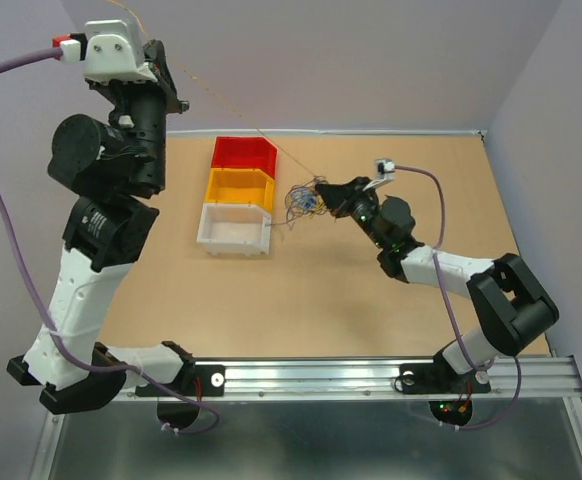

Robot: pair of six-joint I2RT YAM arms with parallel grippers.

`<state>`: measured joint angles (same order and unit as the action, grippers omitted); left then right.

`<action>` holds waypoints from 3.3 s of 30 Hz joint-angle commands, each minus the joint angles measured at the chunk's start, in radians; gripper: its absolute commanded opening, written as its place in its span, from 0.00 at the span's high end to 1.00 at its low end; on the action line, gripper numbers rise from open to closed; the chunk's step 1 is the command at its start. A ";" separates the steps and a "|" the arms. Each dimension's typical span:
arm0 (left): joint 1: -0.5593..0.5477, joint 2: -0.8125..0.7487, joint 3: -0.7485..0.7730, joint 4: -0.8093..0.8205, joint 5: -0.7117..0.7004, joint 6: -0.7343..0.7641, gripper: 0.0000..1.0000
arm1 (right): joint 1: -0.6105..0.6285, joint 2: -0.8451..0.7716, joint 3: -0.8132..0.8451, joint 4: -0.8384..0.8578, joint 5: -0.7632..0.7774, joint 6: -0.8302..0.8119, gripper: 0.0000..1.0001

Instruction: Untangle the cables

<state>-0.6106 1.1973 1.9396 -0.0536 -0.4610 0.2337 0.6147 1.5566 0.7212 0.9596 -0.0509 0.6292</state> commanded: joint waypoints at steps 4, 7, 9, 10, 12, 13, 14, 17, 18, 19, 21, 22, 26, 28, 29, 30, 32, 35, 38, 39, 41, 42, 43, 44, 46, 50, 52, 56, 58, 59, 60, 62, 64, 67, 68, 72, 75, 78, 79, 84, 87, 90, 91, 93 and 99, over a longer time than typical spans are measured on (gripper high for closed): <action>0.017 -0.177 0.044 0.813 -0.338 0.389 1.00 | -0.236 -0.059 -0.126 -0.529 0.425 0.118 0.87; 0.014 -0.229 0.073 0.856 -0.320 0.531 1.00 | -0.263 -0.079 -0.132 -0.553 0.467 0.138 0.86; 0.002 -0.255 0.076 0.900 -0.306 0.617 1.00 | -0.299 -0.079 -0.128 -0.573 0.462 0.148 0.86; -0.018 -0.278 0.088 0.900 -0.292 0.688 1.00 | -0.309 -0.078 -0.124 -0.576 0.457 0.158 0.86; -0.040 -0.301 0.087 0.890 -0.283 0.736 1.00 | -0.313 -0.076 -0.115 -0.582 0.447 0.159 0.86; -0.049 -0.329 0.078 0.888 -0.274 0.771 1.00 | -0.313 -0.076 -0.111 -0.585 0.439 0.159 0.86; -0.067 -0.358 0.049 0.891 -0.271 0.785 1.00 | -0.313 -0.078 -0.108 -0.590 0.438 0.161 0.87; -0.083 -0.398 -0.013 0.809 -0.222 0.745 1.00 | -0.313 -0.093 -0.105 -0.593 0.428 0.147 0.88; -0.084 -0.406 -0.049 0.758 -0.202 0.722 1.00 | -0.313 -0.110 -0.103 -0.593 0.418 0.141 0.88; -0.083 -0.418 -0.068 0.648 -0.149 0.687 1.00 | -0.313 -0.121 -0.101 -0.588 0.377 0.106 0.87; -0.081 -0.417 -0.123 0.512 -0.072 0.610 1.00 | -0.311 -0.154 -0.103 -0.555 0.271 0.032 0.85; -0.080 -0.407 -0.142 0.468 -0.049 0.589 1.00 | -0.313 -0.167 -0.111 -0.536 0.237 0.012 0.84; -0.080 -0.343 -0.250 0.325 0.021 0.517 1.00 | -0.313 -0.230 -0.170 -0.435 0.128 -0.023 0.74; -0.080 -0.297 -0.341 0.302 0.042 0.474 1.00 | -0.313 -0.253 -0.192 -0.397 0.085 -0.026 0.70; -0.080 -0.280 -0.375 0.298 0.056 0.461 1.00 | -0.313 -0.256 -0.197 -0.383 0.068 -0.031 0.70; -0.080 -0.247 -0.436 0.296 0.068 0.452 1.00 | -0.311 -0.259 -0.201 -0.360 0.057 -0.034 0.68; -0.080 -0.203 -0.505 0.294 0.096 0.421 1.00 | -0.313 -0.257 -0.207 -0.340 0.005 -0.037 0.67; -0.077 -0.121 -0.563 0.348 0.078 0.391 1.00 | -0.313 -0.250 -0.204 -0.335 -0.026 -0.037 0.67; -0.051 -0.061 -0.613 0.400 0.082 0.371 1.00 | -0.313 -0.237 -0.200 -0.328 -0.053 -0.034 0.67; -0.035 -0.047 -0.596 0.390 0.096 0.333 1.00 | -0.313 -0.236 -0.201 -0.311 -0.067 -0.033 0.67; 0.030 -0.002 -0.541 0.324 0.151 0.238 1.00 | -0.313 -0.228 -0.216 -0.226 -0.156 -0.029 0.62; 0.055 0.017 -0.524 0.295 0.191 0.204 1.00 | -0.313 -0.219 -0.223 -0.188 -0.200 -0.029 0.56; 0.107 0.025 -0.513 0.244 0.275 0.179 1.00 | -0.311 -0.216 -0.226 -0.155 -0.284 -0.020 0.54; 0.127 0.030 -0.508 0.227 0.309 0.159 1.00 | -0.308 -0.211 -0.229 -0.127 -0.315 -0.017 0.53; 0.162 0.030 -0.540 0.216 0.422 0.136 1.00 | -0.302 -0.207 -0.224 -0.091 -0.363 -0.017 0.51; 0.167 0.021 -0.659 0.216 0.606 0.168 1.00 | -0.277 -0.201 -0.215 -0.076 -0.389 -0.025 0.50; 0.167 0.025 -0.711 0.212 0.669 0.176 1.00 | -0.270 -0.196 -0.209 -0.065 -0.412 -0.029 0.50; 0.175 0.036 -0.774 0.285 0.656 0.142 1.00 | -0.244 -0.184 -0.197 -0.047 -0.454 -0.051 0.50; 0.186 0.024 -0.803 0.308 0.622 0.119 1.00 | -0.221 -0.167 -0.184 -0.027 -0.486 -0.063 0.45; 0.195 0.015 -0.806 0.308 0.627 0.104 1.00 | -0.208 -0.158 -0.172 -0.022 -0.527 -0.084 0.41; 0.202 0.005 -0.814 0.307 0.652 0.070 1.00 | -0.176 -0.149 -0.149 -0.019 -0.547 -0.098 0.39; 0.215 -0.030 -0.850 0.320 0.758 0.029 1.00 | -0.138 -0.118 -0.129 -0.021 -0.573 -0.154 0.34; 0.215 -0.051 -0.895 0.325 0.852 -0.011 1.00 | -0.083 -0.083 -0.112 -0.021 -0.573 -0.184 0.29; 0.213 -0.054 -0.926 0.330 0.978 -0.042 1.00 | -0.026 -0.049 -0.095 -0.021 -0.566 -0.224 0.29; 0.215 -0.053 -0.927 0.330 0.990 -0.056 1.00 | 0.006 -0.034 -0.092 -0.021 -0.548 -0.253 0.28; 0.213 -0.076 -0.962 0.369 0.970 -0.070 1.00 | 0.091 -0.004 -0.071 -0.021 -0.494 -0.313 0.28; 0.215 -0.094 -0.981 0.403 0.926 -0.089 1.00 | 0.143 0.043 -0.013 -0.016 -0.439 -0.330 0.28; 0.216 -0.131 -0.995 0.413 0.915 -0.097 1.00 | 0.177 0.155 0.118 -0.016 -0.428 -0.313 0.25; 0.215 -0.137 -0.999 0.419 0.915 -0.100 1.00 | 0.181 0.181 0.151 -0.013 -0.426 -0.298 0.23; 0.225 -0.171 -1.010 0.429 0.874 -0.112 1.00 | 0.209 0.345 0.366 -0.005 -0.396 -0.252 0.23; 0.248 -0.197 -1.022 0.445 0.823 -0.140 1.00 | 0.221 0.433 0.460 0.008 -0.311 -0.218 0.23; 0.290 -0.212 -1.042 0.462 0.841 -0.166 1.00 | 0.221 0.502 0.523 0.030 -0.290 -0.209 0.24; 0.311 -0.217 -1.047 0.469 0.864 -0.177 1.00 | 0.221 0.535 0.544 0.037 -0.315 -0.207 0.25; 0.331 -0.222 -1.062 0.486 0.890 -0.192 1.00 | 0.220 0.565 0.598 0.039 -0.329 -0.195 0.29; 0.382 -0.197 -1.068 0.511 0.906 -0.229 1.00 | 0.220 0.576 0.658 0.038 -0.333 -0.186 0.76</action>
<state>-0.2550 1.0008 0.8768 0.3714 0.4149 0.0456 0.8265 2.1609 1.2957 0.9134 -0.3893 0.4377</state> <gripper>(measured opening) 0.025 0.400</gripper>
